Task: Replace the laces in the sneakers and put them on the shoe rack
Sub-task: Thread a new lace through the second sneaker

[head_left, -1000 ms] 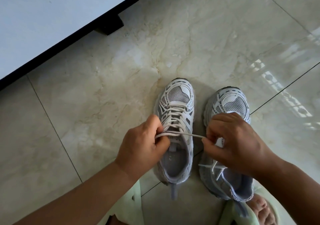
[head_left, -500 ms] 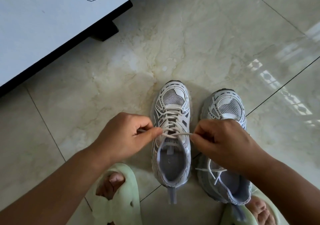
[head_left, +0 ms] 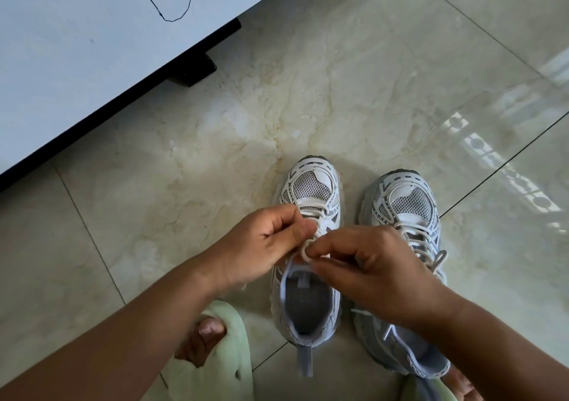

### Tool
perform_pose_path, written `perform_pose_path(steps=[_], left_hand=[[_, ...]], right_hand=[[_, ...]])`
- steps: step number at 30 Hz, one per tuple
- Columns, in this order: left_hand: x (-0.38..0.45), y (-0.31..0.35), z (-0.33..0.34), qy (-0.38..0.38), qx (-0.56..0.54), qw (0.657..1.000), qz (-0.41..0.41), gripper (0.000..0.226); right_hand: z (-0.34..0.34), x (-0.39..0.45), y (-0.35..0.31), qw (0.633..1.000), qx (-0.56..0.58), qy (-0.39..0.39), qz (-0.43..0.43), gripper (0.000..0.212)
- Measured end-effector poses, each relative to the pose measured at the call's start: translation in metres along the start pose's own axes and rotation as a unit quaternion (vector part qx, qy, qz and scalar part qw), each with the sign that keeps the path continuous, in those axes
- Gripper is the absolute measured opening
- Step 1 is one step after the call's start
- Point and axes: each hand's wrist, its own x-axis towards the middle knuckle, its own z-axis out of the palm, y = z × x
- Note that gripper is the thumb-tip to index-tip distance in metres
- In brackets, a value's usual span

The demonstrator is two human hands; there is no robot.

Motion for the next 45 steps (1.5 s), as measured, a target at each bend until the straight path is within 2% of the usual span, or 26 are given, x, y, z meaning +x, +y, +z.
perform_pose_path(steps=[5, 11, 13, 16, 21, 24, 26, 30, 33, 35, 39, 44, 45], left_hand=[[-0.001, -0.001, -0.008, 0.013, -0.004, 1.000, -0.013, 0.027], [-0.006, 0.009, -0.009, -0.012, -0.031, 0.999, -0.016, 0.032], [-0.006, 0.010, -0.009, -0.008, 0.010, 1.000, -0.009, 0.035], [-0.008, 0.011, -0.006, 0.013, 0.077, 0.997, 0.005, 0.035], [-0.012, 0.008, 0.000, 0.041, 0.122, 0.990, 0.050, 0.035], [-0.013, 0.004, -0.001, 0.051, 0.143, 0.986, 0.063, 0.027], [-0.011, 0.002, 0.001, 0.054, 0.195, 0.975, 0.097, 0.019], [-0.007, -0.003, 0.010, 0.101, 0.332, 0.925, 0.153, 0.011], [-0.007, -0.006, 0.015, 0.139, 0.385, 0.899, 0.158, 0.024], [-0.007, -0.008, 0.017, 0.154, 0.392, 0.889, 0.180, 0.023], [-0.007, -0.014, 0.016, 0.157, 0.353, 0.900, 0.204, 0.015], [-0.010, -0.019, 0.010, 0.196, 0.278, 0.927, 0.155, 0.029], [-0.010, -0.019, 0.010, 0.202, 0.255, 0.933, 0.154, 0.031]], right_hand=[[0.000, -0.001, 0.007, 0.987, -0.142, -0.031, -0.064, 0.015], [0.007, 0.002, 0.008, 0.992, -0.122, 0.007, 0.005, 0.022], [0.011, 0.005, 0.011, 0.990, -0.137, -0.005, 0.016, 0.023], [0.017, 0.009, 0.015, 0.990, -0.134, -0.003, 0.034, 0.013], [0.022, 0.013, 0.020, 0.981, -0.190, -0.002, 0.034, 0.022], [0.021, 0.013, 0.021, 0.993, -0.111, 0.007, 0.046, 0.016], [0.021, 0.014, 0.021, 0.996, -0.053, 0.018, 0.065, 0.013], [0.020, 0.012, 0.021, 0.993, -0.014, 0.045, 0.110, 0.030], [0.013, 0.011, 0.018, 0.986, 0.050, 0.030, 0.155, 0.014], [0.010, 0.010, 0.018, 0.982, 0.086, 0.033, 0.166, 0.009], [0.007, 0.013, 0.018, 0.978, 0.118, 0.002, 0.171, 0.023], [0.001, 0.016, 0.021, 0.971, 0.143, -0.018, 0.193, 0.006], [-0.001, 0.016, 0.020, 0.974, 0.130, -0.014, 0.186, 0.010]])
